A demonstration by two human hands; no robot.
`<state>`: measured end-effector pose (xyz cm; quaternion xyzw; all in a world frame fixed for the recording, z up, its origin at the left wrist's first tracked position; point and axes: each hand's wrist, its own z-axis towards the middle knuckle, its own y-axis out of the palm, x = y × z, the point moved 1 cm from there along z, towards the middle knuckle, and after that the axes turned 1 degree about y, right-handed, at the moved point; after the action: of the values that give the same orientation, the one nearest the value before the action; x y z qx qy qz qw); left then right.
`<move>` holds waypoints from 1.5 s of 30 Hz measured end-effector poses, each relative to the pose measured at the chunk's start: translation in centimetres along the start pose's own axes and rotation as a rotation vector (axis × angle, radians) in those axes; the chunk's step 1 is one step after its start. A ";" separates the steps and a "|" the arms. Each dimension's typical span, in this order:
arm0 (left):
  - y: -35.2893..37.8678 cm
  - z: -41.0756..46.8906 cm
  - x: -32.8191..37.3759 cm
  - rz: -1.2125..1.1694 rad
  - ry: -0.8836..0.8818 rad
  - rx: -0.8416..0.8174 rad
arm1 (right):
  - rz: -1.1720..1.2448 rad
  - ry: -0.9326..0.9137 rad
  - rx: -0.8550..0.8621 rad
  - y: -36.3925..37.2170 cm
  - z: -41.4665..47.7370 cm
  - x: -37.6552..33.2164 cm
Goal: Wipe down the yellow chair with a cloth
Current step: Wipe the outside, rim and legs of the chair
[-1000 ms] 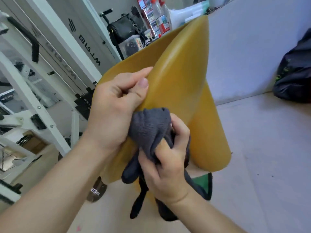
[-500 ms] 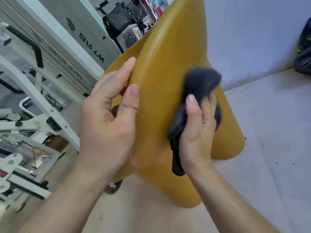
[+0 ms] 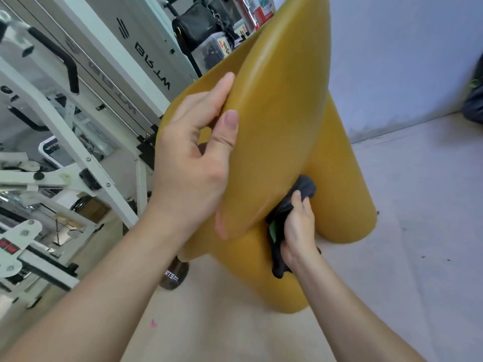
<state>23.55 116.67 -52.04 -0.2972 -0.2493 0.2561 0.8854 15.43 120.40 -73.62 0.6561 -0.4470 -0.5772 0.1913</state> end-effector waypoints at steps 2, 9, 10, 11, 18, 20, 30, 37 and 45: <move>0.0 0.1 -0.1 -0.032 0.003 -0.003 | 0.024 -0.152 -0.056 -0.3 -2.8 -2.1; 0.4 0.2 -0.2 -0.077 0.007 0.015 | -0.309 -0.513 0.006 -0.5 -4.3 -2.4; 0.4 0.3 -0.2 -0.068 0.013 0.023 | -0.352 -0.405 0.066 -0.5 -2.0 -2.6; 0.5 0.2 -0.3 -0.057 0.021 0.026 | -0.389 -0.275 0.098 -0.5 0.1 -2.8; 2.2 1.6 0.2 -0.090 0.038 0.043 | -0.834 -0.272 0.058 -0.8 -2.1 -6.2; 3.1 2.3 0.5 -0.125 0.008 0.059 | -0.988 -0.441 0.026 -0.1 -6.5 -7.2; 2.8 -1.0 -0.4 -0.238 -0.067 -0.003 | -0.642 -0.189 0.135 0.0 0.5 -7.9; 3.3 -1.3 -1.0 -0.215 -0.017 0.070 | -0.508 -0.313 0.036 -0.2 -4.8 -4.4; 2.8 -2.4 -1.5 -0.352 -0.061 0.068 | -0.352 -0.244 0.108 0.0 -2.1 -4.3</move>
<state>22.99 116.79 -55.96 -0.2109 -0.3153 0.1146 0.9181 17.67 123.35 -70.55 0.6587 -0.3757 -0.6519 -0.0031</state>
